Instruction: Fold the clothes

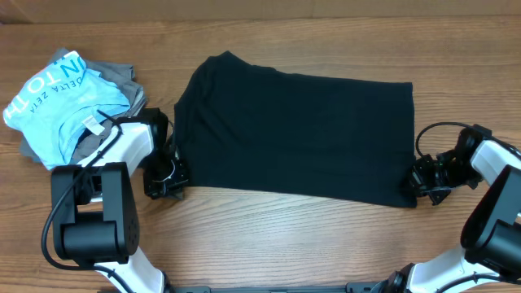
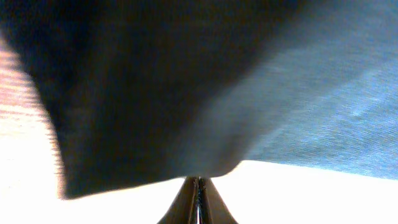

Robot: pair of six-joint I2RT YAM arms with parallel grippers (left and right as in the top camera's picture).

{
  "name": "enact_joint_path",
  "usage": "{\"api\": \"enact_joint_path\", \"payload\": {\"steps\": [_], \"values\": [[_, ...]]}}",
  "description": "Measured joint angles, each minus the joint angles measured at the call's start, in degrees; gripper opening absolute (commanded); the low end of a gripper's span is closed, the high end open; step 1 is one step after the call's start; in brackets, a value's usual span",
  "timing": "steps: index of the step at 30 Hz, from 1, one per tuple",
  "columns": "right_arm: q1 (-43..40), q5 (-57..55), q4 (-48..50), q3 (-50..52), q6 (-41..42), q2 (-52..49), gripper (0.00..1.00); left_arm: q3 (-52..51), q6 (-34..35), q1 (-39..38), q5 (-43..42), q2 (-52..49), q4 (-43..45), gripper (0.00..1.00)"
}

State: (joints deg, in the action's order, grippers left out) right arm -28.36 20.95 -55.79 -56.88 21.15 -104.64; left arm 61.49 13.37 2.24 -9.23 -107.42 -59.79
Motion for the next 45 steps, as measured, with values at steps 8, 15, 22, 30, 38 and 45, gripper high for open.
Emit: {"api": "enact_joint_path", "payload": {"steps": [8,15,22,30,38,45], "values": [[-0.59,-0.31,-0.31,-0.13,-0.70,-0.07,0.04,0.31,-0.57,0.15,-6.67,2.82,4.00,0.04],[-0.59,-0.33,-0.31,-0.20,-0.92,-0.11,0.04,1.40,-1.70,-1.09,-8.11,5.77,13.68,0.04],[-0.59,-0.28,-0.33,-0.22,-1.27,-0.11,0.04,0.11,-0.52,-2.54,-5.53,1.36,15.93,0.04],[-0.61,-0.85,-1.88,-1.57,-2.56,-0.94,0.04,0.20,4.33,-2.54,-3.63,1.09,5.97,0.04],[-0.96,-3.10,-3.69,-4.20,-3.85,-1.33,0.04,-1.05,5.20,-2.54,2.08,-0.09,-4.59,0.05],[-1.09,-2.71,-4.57,-5.49,-5.38,-1.55,0.16,-0.83,4.61,-2.54,1.53,3.34,-3.26,0.04]]}}
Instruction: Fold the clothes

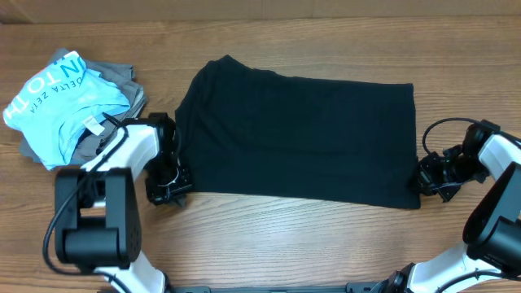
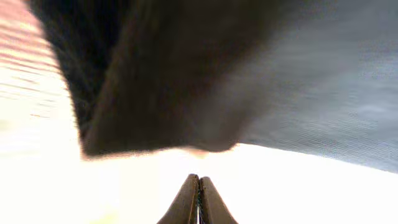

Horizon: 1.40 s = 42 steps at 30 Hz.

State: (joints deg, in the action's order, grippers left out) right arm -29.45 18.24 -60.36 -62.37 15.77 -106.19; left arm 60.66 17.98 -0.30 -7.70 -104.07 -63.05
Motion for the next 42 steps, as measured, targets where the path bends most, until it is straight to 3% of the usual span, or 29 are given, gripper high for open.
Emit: {"api": "enact_joint_path", "payload": {"steps": [4,8,14,16,20,26,36,40,42], "values": [[-0.85,1.03,-2.01,-4.20,-0.44,-0.26,0.38,1.60,-0.48,0.00,0.35,7.13,4.31,0.14],[-2.10,3.61,-2.91,-7.87,-1.16,-0.26,0.41,2.67,-1.36,0.00,1.97,11.19,9.53,0.19],[-2.43,7.04,-3.37,-8.35,-2.45,-0.26,0.43,2.01,-3.39,-0.11,2.16,8.09,14.40,0.28],[-2.45,7.45,-3.32,-8.35,-2.69,-0.26,0.43,1.49,-3.93,-0.11,2.16,5.38,15.50,0.26],[-2.43,7.93,-3.34,-8.35,-2.99,-0.26,0.44,0.90,-4.96,-0.11,2.14,0.13,16.22,0.04],[-2.43,8.26,-3.32,-8.35,-3.30,-0.26,0.44,1.53,-5.09,-0.11,1.84,-1.40,13.16,0.04],[-2.45,8.39,-3.28,-8.35,-3.45,-0.26,0.45,0.46,-4.42,-0.11,2.43,-3.56,-1.31,0.04],[-2.45,8.39,-3.52,-8.35,-3.78,-0.26,0.43,0.33,-4.42,-0.11,2.40,-3.85,-1.95,0.04],[-2.40,8.37,-4.44,-8.35,-4.07,-0.26,0.43,0.42,-4.42,-0.11,2.23,-3.85,-2.12,0.12]]}}
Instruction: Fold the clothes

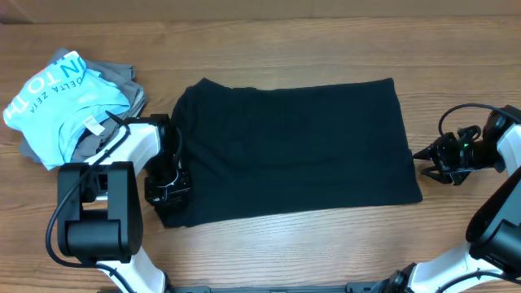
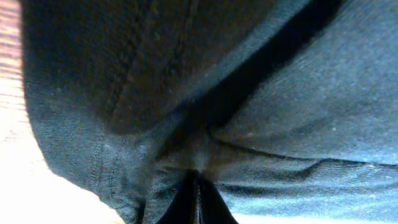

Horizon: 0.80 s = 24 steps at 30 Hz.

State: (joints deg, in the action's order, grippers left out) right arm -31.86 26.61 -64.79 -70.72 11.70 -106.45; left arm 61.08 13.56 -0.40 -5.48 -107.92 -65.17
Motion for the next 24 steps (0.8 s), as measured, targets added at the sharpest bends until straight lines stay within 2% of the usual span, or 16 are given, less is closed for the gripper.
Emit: {"api": "enact_joint_path", "payload": {"steps": [4,7,8,14,19,24], "values": [[1.16,-0.48,0.87,0.22,-0.15,0.00,0.37,2.67,0.20,0.00,-1.53,0.00,-2.75,0.33],[3.23,-2.78,6.47,2.75,1.62,0.00,0.11,8.98,0.17,0.00,-2.23,0.00,-6.36,0.39],[3.78,-3.61,8.00,4.07,2.54,0.00,0.08,11.54,0.04,0.00,-2.40,0.00,-7.52,0.39],[3.98,-4.37,13.18,11.67,6.62,0.48,0.04,25.24,-1.95,0.00,-2.80,0.02,-11.93,0.38],[2.99,-4.17,12.76,12.39,9.16,0.98,0.04,30.86,-3.26,0.00,-2.82,0.02,-12.17,0.39],[0.13,-5.51,8.57,12.39,9.92,0.96,0.04,31.98,-3.50,0.00,-2.82,0.02,-12.24,0.39]]}}
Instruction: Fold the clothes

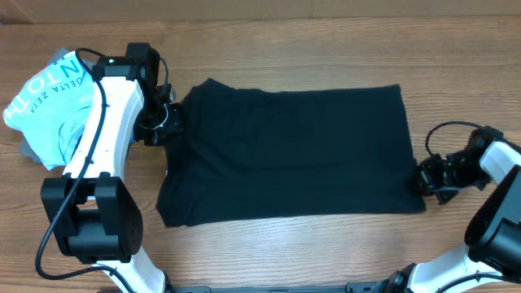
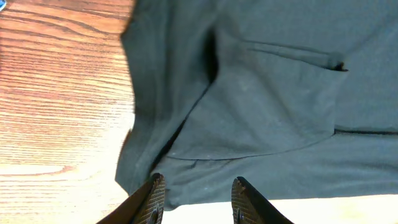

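A black garment (image 1: 285, 150) lies spread flat across the middle of the table. My left gripper (image 1: 163, 122) is at its upper left edge. In the left wrist view that gripper (image 2: 198, 198) is open, both fingertips (image 2: 153, 196) over the dark cloth (image 2: 267, 93), where a folded flap and a seam show, and nothing is held. My right gripper (image 1: 427, 179) is at the garment's lower right corner, touching or nearly touching the cloth. Whether it is open or shut does not show from above.
A pile of clothes (image 1: 57, 94), a light blue shirt with white lettering on grey garments, lies at the far left beside my left arm. Bare wooden table (image 1: 309, 252) runs along the front edge and right of the garment.
My left gripper, then shut low on the garment's left edge, is now open and farther back at the upper left edge. My right gripper has come from right of the garment to its lower right corner.
Both grippers were at the garment's lower corners, the left one shut, with the cloth lying skewed. Then they stood much the same. Then the garment lay squarer with its left edge nearer the front and the right gripper off it. Now the left gripper is open.
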Robot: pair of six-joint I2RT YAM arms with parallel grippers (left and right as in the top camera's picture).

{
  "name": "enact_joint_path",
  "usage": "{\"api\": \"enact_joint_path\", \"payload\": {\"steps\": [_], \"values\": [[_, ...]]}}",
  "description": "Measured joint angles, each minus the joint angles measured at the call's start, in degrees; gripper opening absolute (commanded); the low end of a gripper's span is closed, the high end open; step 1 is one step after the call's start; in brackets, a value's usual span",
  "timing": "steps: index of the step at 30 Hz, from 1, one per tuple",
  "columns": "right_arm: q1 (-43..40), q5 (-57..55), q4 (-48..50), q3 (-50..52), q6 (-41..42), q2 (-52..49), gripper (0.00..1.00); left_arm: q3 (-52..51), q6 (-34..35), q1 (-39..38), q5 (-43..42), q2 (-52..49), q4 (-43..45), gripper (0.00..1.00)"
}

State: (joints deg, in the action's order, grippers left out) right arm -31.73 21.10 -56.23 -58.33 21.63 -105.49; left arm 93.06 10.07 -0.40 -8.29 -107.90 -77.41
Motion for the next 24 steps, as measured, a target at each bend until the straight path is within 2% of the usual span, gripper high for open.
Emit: {"api": "enact_joint_path", "payload": {"steps": [6,7,8,10,11,12,15,16,18,24], "values": [[-1.62,-3.32,-5.49,-1.92,-0.20,-0.28,0.05,0.00,-0.02,0.00,-0.02,0.00,0.00,0.35],[-1.62,-3.56,-6.32,-2.75,-0.46,-0.28,0.06,0.00,-0.02,0.00,-0.02,0.00,0.00,0.31],[-1.62,-3.54,-6.73,-3.82,-0.76,-0.28,0.10,0.00,-0.17,0.00,-0.04,0.00,-0.02,0.31],[-1.62,-3.17,-7.65,-6.43,-1.33,-0.02,0.27,0.04,-1.16,0.00,-0.22,0.00,-0.07,0.34],[-1.62,-2.36,-7.76,-8.00,-2.14,0.52,0.33,0.31,-1.64,0.00,-0.52,0.00,-0.33,0.38],[-1.62,-1.44,-7.96,-9.57,-2.93,1.31,0.37,0.68,-2.03,0.00,-0.79,0.00,-0.48,0.47],[-1.62,2.29,-7.96,-15.30,-4.90,5.38,0.44,3.93,-3.21,0.00,-1.88,0.00,-0.15,0.87],[-1.60,3.67,-7.72,-17.40,-5.20,7.06,0.47,5.35,-3.54,0.00,-2.51,0.00,0.63,0.89],[-1.46,6.84,-6.47,-21.73,-6.12,10.54,0.50,8.17,-4.37,0.00,-4.46,0.00,4.50,0.84],[1.20,12.41,-3.78,-27.17,-7.48,16.83,0.50,10.49,-8.02,-0.76,-7.41,-0.26,16.74,0.85]]}}
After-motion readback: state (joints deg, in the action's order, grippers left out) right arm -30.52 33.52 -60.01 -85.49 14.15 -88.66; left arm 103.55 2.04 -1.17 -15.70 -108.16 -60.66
